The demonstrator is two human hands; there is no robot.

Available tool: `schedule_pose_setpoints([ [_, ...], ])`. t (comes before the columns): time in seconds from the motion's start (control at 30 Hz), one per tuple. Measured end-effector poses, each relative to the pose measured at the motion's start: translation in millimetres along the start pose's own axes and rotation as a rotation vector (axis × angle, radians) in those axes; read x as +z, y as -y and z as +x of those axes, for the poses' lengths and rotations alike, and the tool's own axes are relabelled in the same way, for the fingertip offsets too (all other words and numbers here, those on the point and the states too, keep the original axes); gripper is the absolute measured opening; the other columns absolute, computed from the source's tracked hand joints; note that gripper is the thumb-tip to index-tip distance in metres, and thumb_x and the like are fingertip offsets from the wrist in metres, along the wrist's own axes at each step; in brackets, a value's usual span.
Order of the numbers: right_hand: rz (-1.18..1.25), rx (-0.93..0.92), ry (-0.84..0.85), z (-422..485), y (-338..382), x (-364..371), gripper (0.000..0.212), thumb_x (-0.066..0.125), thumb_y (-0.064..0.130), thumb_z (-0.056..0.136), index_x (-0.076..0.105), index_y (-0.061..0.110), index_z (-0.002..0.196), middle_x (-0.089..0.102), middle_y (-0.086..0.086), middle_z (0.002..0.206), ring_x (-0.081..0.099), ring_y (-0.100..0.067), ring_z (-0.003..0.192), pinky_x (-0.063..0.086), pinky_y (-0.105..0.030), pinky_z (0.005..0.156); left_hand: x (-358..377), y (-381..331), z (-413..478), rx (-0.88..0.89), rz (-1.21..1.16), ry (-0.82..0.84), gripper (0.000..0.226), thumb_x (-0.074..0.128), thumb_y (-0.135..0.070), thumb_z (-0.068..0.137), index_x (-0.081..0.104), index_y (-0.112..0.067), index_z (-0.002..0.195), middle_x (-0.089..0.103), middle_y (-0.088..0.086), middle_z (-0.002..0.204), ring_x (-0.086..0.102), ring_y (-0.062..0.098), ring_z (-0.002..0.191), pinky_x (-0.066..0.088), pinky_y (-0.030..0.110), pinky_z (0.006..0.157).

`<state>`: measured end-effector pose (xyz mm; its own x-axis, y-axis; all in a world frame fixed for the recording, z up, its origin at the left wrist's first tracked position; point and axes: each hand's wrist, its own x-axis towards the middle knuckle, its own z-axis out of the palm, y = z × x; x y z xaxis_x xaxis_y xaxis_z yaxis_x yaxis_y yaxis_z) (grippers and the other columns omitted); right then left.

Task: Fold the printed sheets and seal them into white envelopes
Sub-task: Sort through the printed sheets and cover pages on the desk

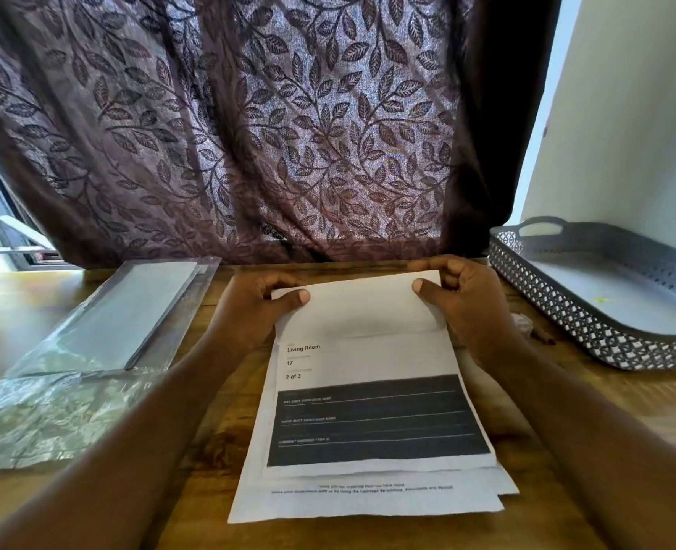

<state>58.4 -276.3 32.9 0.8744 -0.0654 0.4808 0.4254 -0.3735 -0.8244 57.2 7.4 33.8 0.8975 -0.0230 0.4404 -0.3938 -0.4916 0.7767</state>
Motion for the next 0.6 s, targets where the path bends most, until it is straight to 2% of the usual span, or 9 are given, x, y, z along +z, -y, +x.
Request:
schedule_pose_setpoints([
  [0.07, -0.294, -0.148, -0.11, -4, 1, 4, 0.02, 0.072, 0.026, 0.091, 0.072, 0.021, 0.11, 0.071, 0.0, 0.117, 0.067, -0.019, 0.105, 0.058, -0.05, 0.087, 0, -6, -2, 0.112, 0.15, -0.05, 0.013, 0.076, -0.027, 0.086, 0.072, -0.039, 0.083, 0.071, -0.022, 0.087, 0.068, 0.001, 0.079, 0.057, 0.031, 0.07],
  [0.13, -0.543, -0.326, -0.084, -9, 3, 9, 0.033, 0.061, 0.04, 0.093, 0.069, 0.021, 0.119, 0.065, -0.002, 0.13, 0.06, -0.022, 0.118, 0.05, -0.052, 0.097, 2, -17, -7, 0.223, 0.222, -0.099, 0.007, 0.074, -0.028, 0.088, 0.076, -0.034, 0.09, 0.069, -0.025, 0.088, 0.064, -0.009, 0.081, 0.051, 0.016, 0.068],
  [0.17, -0.586, -0.377, -0.049, -12, 7, 13, 0.035, 0.056, 0.042, 0.094, 0.069, 0.023, 0.121, 0.065, 0.0, 0.13, 0.059, -0.021, 0.119, 0.045, -0.053, 0.102, 5, -21, -9, 0.287, 0.242, -0.118, 0.008, 0.072, -0.028, 0.09, 0.078, -0.029, 0.094, 0.069, -0.024, 0.089, 0.062, -0.014, 0.082, 0.049, 0.011, 0.067],
  [0.23, -0.523, -0.403, -0.027, -20, 21, 22, 0.03, 0.055, 0.04, 0.095, 0.071, 0.025, 0.114, 0.072, 0.004, 0.119, 0.064, -0.017, 0.112, 0.034, -0.054, 0.108, 11, -27, -13, 0.43, 0.278, -0.12, 0.016, 0.066, -0.032, 0.094, 0.078, -0.023, 0.1, 0.068, -0.021, 0.092, 0.06, -0.017, 0.081, 0.051, 0.012, 0.069],
  [0.3, -0.469, -0.447, -0.031, -26, 34, 32, 0.022, 0.057, 0.039, 0.095, 0.074, 0.027, 0.103, 0.077, 0.008, 0.102, 0.069, -0.014, 0.095, 0.029, -0.051, 0.112, 14, -31, -16, 0.52, 0.274, -0.071, 0.025, 0.057, -0.037, 0.096, 0.077, -0.023, 0.102, 0.071, -0.017, 0.097, 0.062, -0.011, 0.084, 0.052, 0.016, 0.072],
  [0.4, -0.47, -0.548, -0.032, -29, 38, 37, 0.012, 0.064, 0.029, 0.092, 0.075, 0.024, 0.094, 0.076, 0.008, 0.085, 0.067, -0.012, 0.075, 0.028, -0.026, 0.105, 14, -33, -16, 0.599, 0.272, -0.033, 0.028, 0.057, -0.033, 0.098, 0.078, -0.016, 0.106, 0.076, -0.007, 0.102, 0.068, 0.003, 0.091, 0.053, 0.019, 0.08],
  [0.43, -0.471, -0.552, -0.012, -28, 37, 36, 0.012, 0.064, 0.029, 0.092, 0.074, 0.024, 0.093, 0.075, 0.009, 0.083, 0.066, -0.011, 0.071, 0.03, -0.029, 0.103, 14, -33, -17, 0.616, 0.275, -0.035, 0.026, 0.058, -0.031, 0.098, 0.078, -0.015, 0.106, 0.076, -0.006, 0.101, 0.068, 0.004, 0.091, 0.052, 0.018, 0.08],
  [0.53, -0.492, -0.5, 0.067, -23, 31, 31, 0.015, 0.06, 0.037, 0.093, 0.073, 0.028, 0.092, 0.072, 0.013, 0.081, 0.061, -0.007, 0.069, 0.043, -0.05, 0.097, 12, -27, -16, 0.575, 0.245, -0.048, 0.025, 0.059, -0.031, 0.097, 0.078, -0.016, 0.103, 0.075, -0.008, 0.098, 0.067, 0.001, 0.088, 0.051, 0.016, 0.077],
  [0.6, -0.448, -0.447, 0.115, -19, 30, 26, 0.02, 0.058, 0.041, 0.093, 0.073, 0.029, 0.092, 0.071, 0.016, 0.083, 0.063, -0.009, 0.073, 0.05, -0.05, 0.087, 11, -24, -14, 0.535, 0.23, -0.063, 0.024, 0.06, -0.032, 0.095, 0.078, -0.018, 0.104, 0.075, -0.011, 0.098, 0.067, -0.003, 0.089, 0.05, 0.014, 0.078],
])
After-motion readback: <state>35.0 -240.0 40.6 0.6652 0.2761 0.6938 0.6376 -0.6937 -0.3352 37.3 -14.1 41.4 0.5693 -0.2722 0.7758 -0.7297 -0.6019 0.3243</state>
